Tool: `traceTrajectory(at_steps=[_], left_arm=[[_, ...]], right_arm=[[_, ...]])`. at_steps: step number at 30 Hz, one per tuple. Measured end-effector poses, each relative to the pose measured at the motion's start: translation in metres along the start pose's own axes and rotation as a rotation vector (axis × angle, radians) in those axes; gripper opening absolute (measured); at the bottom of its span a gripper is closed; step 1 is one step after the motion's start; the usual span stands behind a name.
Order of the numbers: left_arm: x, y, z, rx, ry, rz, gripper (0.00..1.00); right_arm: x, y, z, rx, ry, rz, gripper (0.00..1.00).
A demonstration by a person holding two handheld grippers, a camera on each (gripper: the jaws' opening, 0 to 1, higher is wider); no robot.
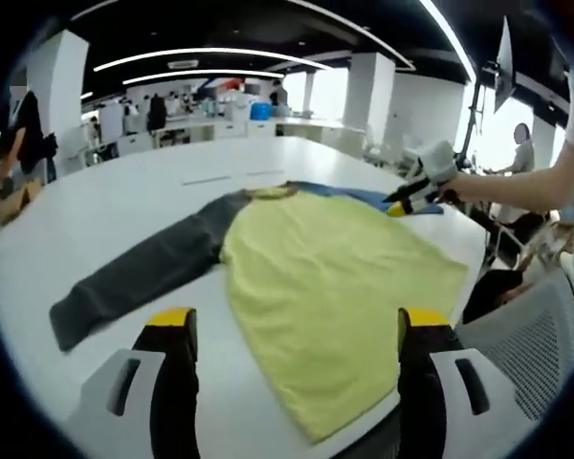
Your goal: Fold the garment on the visible template until the final outline fits inside the template.
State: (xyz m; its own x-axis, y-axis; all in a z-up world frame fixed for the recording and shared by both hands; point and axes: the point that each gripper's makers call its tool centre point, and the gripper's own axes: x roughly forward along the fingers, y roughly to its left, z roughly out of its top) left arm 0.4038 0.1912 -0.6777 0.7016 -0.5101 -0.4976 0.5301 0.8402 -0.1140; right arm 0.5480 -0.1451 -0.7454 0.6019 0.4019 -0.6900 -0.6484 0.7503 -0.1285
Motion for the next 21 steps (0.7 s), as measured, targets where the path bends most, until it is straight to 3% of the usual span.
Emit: traceTrajectory(at_steps=[5,21], left_arm=[[-0.002,0.001,-0.002,-0.016,0.003,0.002,0.77],[-0.008,0.008,-0.004,-0.054,0.001,0.032,0.69]], right_arm=[[0.006,0.003,0.002,-0.071,0.010,0.014,0.26],[0.015,0.019,0.008,-0.169,0.022,0.076,0.02]])
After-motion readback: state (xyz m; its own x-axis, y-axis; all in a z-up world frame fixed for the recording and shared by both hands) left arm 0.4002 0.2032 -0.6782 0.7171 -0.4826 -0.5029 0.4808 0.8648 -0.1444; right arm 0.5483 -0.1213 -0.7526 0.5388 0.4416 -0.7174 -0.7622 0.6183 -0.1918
